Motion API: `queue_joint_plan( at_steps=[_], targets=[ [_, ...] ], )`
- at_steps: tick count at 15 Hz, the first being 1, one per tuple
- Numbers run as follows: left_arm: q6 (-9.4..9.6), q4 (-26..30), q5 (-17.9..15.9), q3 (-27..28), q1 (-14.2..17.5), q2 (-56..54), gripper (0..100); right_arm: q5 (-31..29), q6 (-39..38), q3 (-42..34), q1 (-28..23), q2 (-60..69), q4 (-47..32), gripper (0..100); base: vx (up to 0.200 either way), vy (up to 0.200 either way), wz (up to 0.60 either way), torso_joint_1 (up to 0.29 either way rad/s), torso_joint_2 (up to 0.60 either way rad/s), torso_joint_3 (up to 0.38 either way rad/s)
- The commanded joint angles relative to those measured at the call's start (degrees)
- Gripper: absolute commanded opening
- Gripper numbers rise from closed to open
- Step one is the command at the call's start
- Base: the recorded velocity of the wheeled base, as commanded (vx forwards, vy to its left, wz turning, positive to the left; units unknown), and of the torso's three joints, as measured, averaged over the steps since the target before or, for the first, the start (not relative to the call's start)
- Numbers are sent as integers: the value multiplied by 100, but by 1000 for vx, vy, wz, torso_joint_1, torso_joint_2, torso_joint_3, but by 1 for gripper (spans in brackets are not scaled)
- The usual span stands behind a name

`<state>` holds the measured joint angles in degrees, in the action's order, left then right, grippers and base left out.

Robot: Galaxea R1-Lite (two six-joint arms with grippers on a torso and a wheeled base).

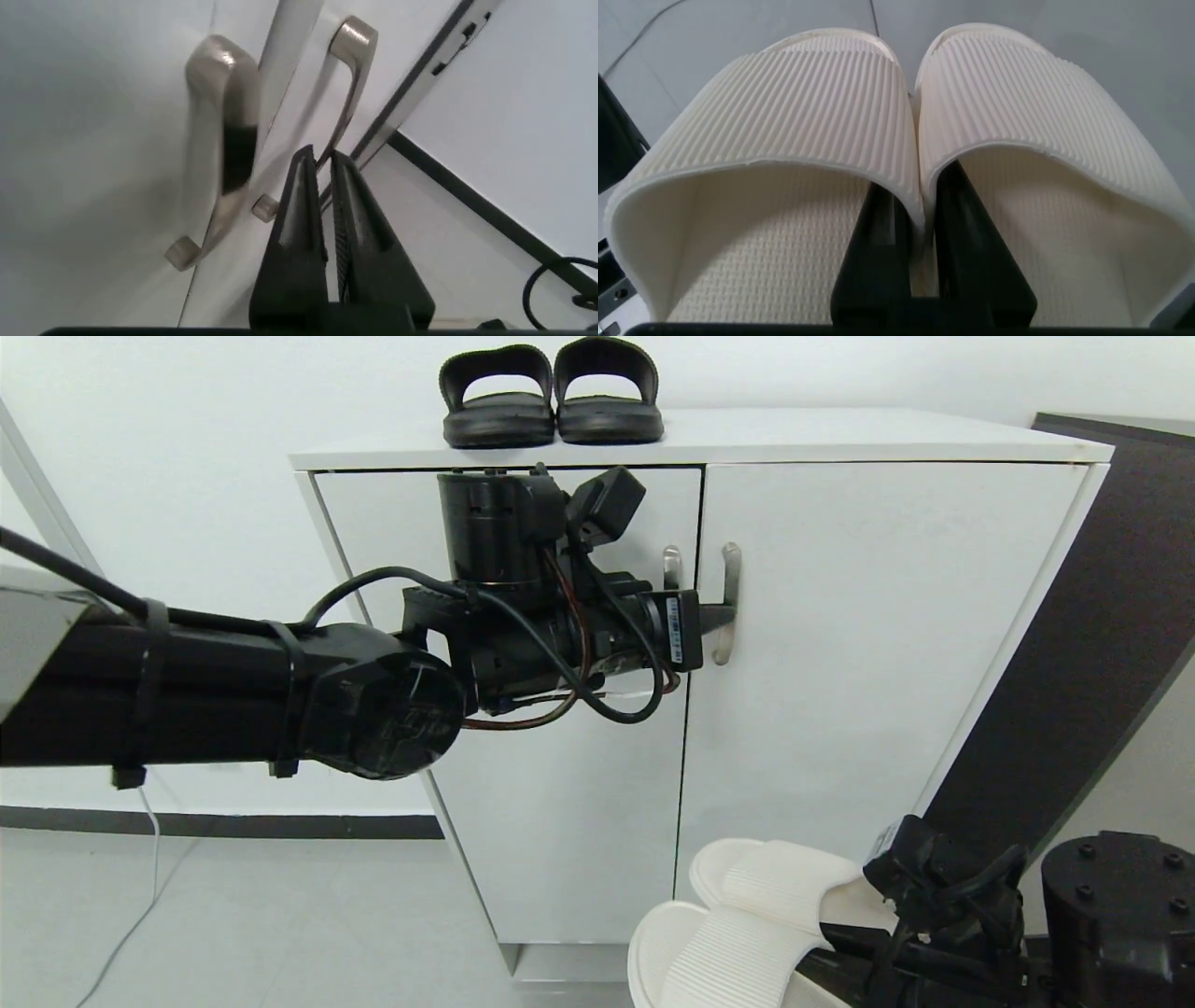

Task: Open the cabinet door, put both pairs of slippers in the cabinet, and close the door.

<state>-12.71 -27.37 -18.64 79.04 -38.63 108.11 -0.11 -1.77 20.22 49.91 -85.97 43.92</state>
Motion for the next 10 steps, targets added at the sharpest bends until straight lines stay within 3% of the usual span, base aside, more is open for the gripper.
queue_joint_plan(
  at_steps=[1,4,5,10],
  targets=[
    [-12,-41,-34,-188,-30,-220,0,81,1,-19,1,19,2,0,0,0,0,0,0,0],
    [-12,-67,-34,-337,-83,-316,0,248,1,-62,1,98,2,0,0,0,0,0,0,0],
    [-12,-85,-34,-715,-197,-659,0,758,10,-238,28,361,-15,0,0,0,0,0,0,0],
    [23,-85,-26,-1647,-496,-1591,0,864,19,-300,80,414,-15,0,0,0,0,0,0,0]
  ],
)
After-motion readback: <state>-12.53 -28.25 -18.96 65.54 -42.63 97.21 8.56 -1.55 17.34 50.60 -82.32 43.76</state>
